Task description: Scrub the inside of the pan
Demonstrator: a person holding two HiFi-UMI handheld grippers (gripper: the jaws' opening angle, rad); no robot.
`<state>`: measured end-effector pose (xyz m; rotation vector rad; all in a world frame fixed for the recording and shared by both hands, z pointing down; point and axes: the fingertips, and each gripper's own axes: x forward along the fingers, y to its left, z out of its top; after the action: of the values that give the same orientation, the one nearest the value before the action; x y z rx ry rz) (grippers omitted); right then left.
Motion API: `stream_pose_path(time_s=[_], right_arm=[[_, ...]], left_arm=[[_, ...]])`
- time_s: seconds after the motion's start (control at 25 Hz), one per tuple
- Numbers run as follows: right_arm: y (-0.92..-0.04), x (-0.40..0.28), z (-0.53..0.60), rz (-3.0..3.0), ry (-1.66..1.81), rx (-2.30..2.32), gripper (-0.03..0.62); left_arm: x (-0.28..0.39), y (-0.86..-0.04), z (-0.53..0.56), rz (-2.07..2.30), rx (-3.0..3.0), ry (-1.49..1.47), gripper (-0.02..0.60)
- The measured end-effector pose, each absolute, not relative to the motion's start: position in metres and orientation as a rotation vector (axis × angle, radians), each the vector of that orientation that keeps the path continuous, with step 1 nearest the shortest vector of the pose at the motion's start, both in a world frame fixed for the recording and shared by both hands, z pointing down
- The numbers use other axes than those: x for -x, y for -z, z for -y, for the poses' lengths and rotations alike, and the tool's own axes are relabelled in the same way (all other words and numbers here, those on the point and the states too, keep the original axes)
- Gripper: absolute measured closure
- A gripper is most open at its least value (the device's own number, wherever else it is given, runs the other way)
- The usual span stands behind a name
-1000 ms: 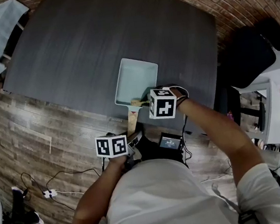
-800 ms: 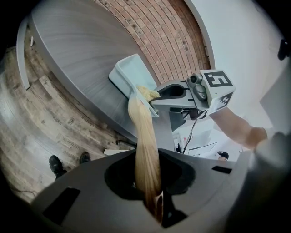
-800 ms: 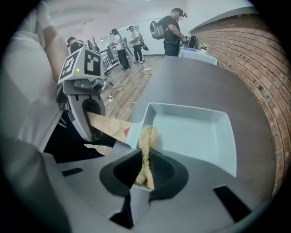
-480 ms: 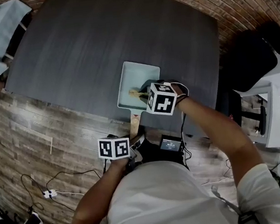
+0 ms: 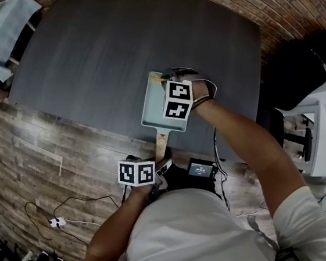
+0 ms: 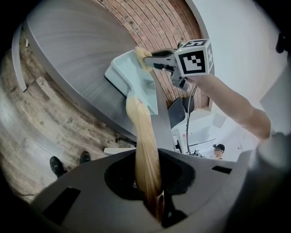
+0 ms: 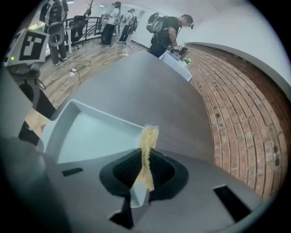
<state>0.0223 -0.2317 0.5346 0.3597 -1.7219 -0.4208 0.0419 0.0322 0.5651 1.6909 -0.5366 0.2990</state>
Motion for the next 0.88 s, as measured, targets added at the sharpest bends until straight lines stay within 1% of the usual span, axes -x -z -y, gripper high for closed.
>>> stream_pose_path(time_s=[0.28, 0.52, 0.88], right_arm=[[-0.55, -0.014, 0.235, 1.608, 0.541, -0.382, 0.545], [-0.566, -0.014, 0.226, 1.61, 0.472, -0.355, 0.546], [-0.575, -0.016, 0.209, 1.568, 0.478, -0.243, 0.546]], left_arm=[[-0.041, -0.565, -0.034, 0.521, -1.703, -0.317, 0.518], [-0.041, -0.564, -0.035, 0.516, -1.705, -0.322, 0.518], [-0.043, -0.565, -0.037, 0.507, -1.704, -0.326, 0.518]])
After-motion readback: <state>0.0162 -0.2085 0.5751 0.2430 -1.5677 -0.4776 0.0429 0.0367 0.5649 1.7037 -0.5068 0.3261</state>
